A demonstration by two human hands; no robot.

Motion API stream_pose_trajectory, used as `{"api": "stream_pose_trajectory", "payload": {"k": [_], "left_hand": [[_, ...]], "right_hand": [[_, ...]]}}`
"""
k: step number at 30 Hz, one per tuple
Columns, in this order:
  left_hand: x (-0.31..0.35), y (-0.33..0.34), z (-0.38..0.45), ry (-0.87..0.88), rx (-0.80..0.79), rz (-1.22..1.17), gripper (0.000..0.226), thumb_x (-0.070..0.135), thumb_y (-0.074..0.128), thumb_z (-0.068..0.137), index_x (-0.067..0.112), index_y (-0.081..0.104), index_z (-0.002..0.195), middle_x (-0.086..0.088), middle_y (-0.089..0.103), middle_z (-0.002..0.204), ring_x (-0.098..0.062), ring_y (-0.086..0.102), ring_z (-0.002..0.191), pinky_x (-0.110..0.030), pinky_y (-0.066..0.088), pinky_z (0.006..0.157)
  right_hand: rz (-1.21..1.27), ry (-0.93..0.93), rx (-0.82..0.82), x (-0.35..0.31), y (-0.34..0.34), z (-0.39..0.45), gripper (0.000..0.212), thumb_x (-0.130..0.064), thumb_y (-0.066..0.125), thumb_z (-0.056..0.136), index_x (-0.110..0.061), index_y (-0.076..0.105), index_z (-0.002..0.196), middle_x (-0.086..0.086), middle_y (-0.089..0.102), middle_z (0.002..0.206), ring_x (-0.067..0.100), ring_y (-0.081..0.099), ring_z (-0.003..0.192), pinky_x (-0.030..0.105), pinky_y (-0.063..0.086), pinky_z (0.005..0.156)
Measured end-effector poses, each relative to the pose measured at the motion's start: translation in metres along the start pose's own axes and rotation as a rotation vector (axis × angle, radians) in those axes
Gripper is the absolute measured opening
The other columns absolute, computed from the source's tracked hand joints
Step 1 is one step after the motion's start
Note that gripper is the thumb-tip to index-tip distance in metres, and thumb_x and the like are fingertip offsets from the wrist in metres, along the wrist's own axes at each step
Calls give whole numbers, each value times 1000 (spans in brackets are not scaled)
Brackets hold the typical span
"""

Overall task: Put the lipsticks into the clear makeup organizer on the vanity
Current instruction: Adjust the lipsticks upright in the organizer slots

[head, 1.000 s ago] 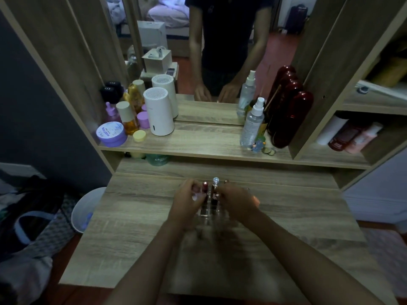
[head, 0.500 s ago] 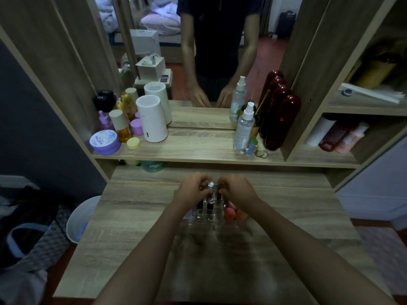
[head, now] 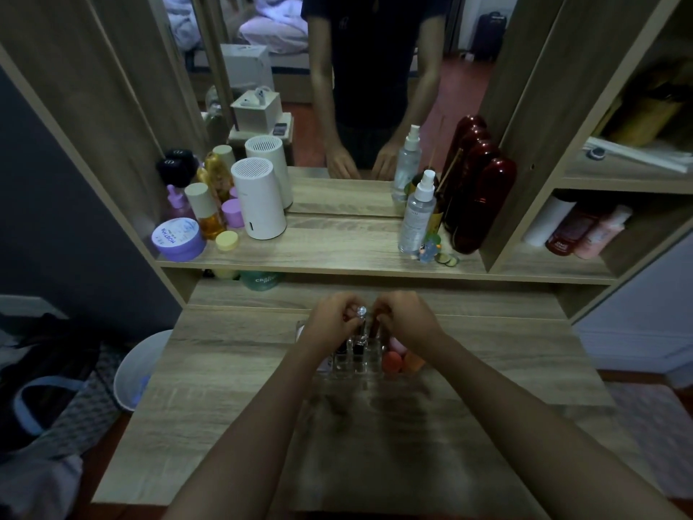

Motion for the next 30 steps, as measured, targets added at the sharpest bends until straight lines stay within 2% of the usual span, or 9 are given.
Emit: {"api": "stream_pose_trajectory", "payload": {"k": [8,15,18,24,27,30], "left_hand": [[0,1,1,-6,-12,-25,26,3,67,76,12,66,101,-9,72,93,-21,67,85,-39,58,81],[-5,-2,-1,-19,-5,-22,25,5,67,76,16,66,98,2,66,88,-12,62,83,-23,49,72],[-7,-3,-1,-14,-1,-30,26,4,67,76,15,66,99,-3,71,95,-15,63,85,-29,52,77],[-8,-5,-2,-14,0,-45,28,5,69,75,16,66,101,-3,71,97,-14,64,88,-30,53,81],[-14,-11,-4,-7,-24,-68,27,6,66,80,13,64,106,-3,70,101,-14,64,93,-28,54,86],[-24,-20,-6,-7,-50,-25,24,5,62,82,10,65,105,-8,70,103,-17,64,93,-31,54,87]], "right_hand": [[-18,-2,-16,0,0,0,21,-14,56,90,-13,67,108,11,69,108,26,62,102,45,53,88],[-12,10,5,2,0,-1,20,-13,57,88,-15,68,105,10,70,106,26,63,100,42,54,85],[-17,9,-1,2,1,-1,20,-14,57,89,-13,68,106,12,70,107,28,63,100,43,54,86],[-9,20,-22,0,-1,0,24,-14,59,88,-15,65,111,11,69,111,28,63,104,44,53,88],[-8,-13,12,-1,-3,-3,27,-15,59,88,-14,62,115,10,66,114,27,61,106,44,52,89],[-15,-65,89,-6,-5,-8,19,-18,56,91,-11,63,107,10,63,106,26,60,97,43,52,84]]}}
Point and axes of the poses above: each hand's wrist, its own z-axis towards the middle knuckle, its own y-axis out of the palm, x = y × z, the point moved 3 cm from there along z, towards the middle knuckle
